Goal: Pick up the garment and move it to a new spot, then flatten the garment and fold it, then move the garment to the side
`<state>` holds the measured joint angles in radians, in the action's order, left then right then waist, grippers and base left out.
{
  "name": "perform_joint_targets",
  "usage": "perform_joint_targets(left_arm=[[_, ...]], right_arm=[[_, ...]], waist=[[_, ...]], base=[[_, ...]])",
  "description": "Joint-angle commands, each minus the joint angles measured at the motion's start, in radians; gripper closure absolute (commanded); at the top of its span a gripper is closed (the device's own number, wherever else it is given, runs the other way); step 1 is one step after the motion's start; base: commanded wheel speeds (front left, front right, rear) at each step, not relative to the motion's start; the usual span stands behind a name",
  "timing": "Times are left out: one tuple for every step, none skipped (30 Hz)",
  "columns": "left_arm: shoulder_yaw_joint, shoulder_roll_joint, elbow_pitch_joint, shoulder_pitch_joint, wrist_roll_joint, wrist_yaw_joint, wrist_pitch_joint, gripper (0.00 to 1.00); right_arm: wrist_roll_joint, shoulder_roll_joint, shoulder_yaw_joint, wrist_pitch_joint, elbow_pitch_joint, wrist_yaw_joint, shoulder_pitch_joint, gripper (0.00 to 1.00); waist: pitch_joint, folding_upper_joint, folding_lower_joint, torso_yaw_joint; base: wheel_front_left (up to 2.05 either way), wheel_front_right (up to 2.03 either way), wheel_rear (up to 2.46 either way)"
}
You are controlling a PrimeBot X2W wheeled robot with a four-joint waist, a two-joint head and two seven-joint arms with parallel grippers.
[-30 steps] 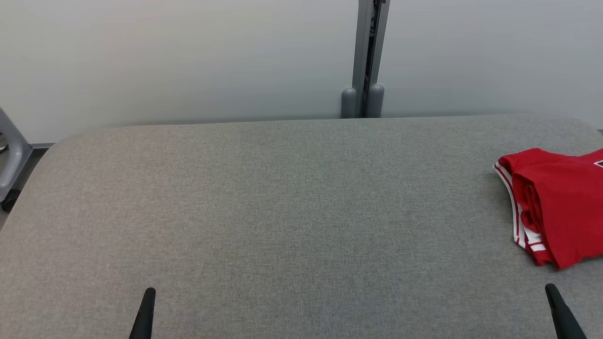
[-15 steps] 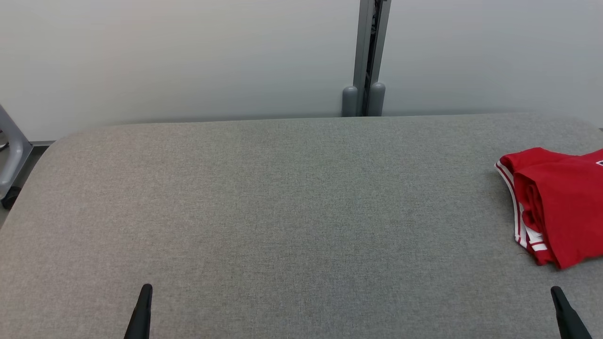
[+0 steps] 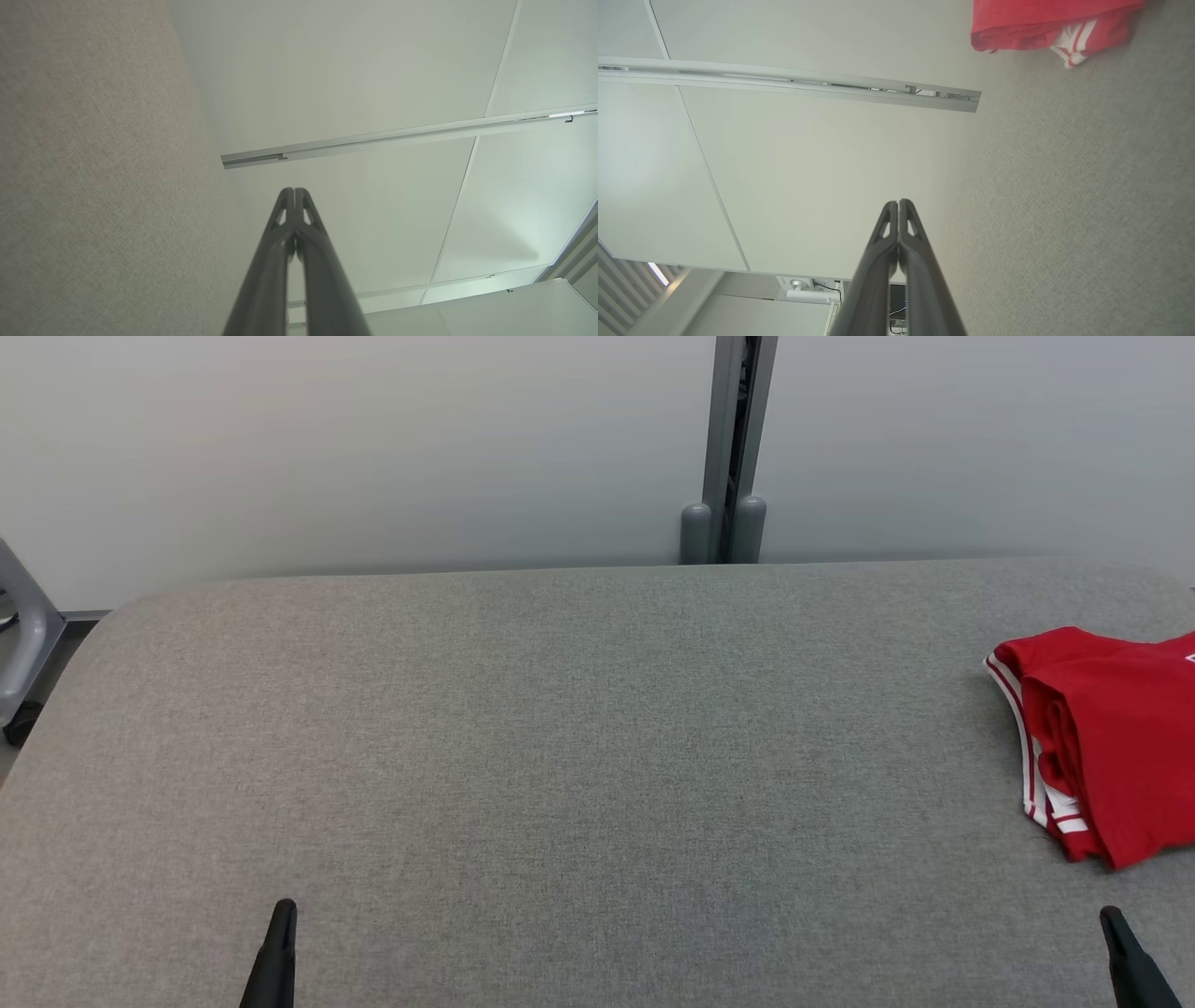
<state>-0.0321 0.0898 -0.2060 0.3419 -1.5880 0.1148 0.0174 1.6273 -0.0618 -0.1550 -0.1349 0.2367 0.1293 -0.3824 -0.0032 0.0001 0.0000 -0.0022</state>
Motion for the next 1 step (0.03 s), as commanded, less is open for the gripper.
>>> perform_joint_targets(left_arm=[[0.008, 0.003, -0.008, 0.009, -0.019, 0.009, 0.005, 1.0]], right_arm=[[0.022, -0.001, -0.007, -0.008, 0.006, 0.002, -0.014, 1.0]], waist=[[0.001, -0.0001, 0.0, 0.0]], base=[[0.0, 0.0, 0.0]])
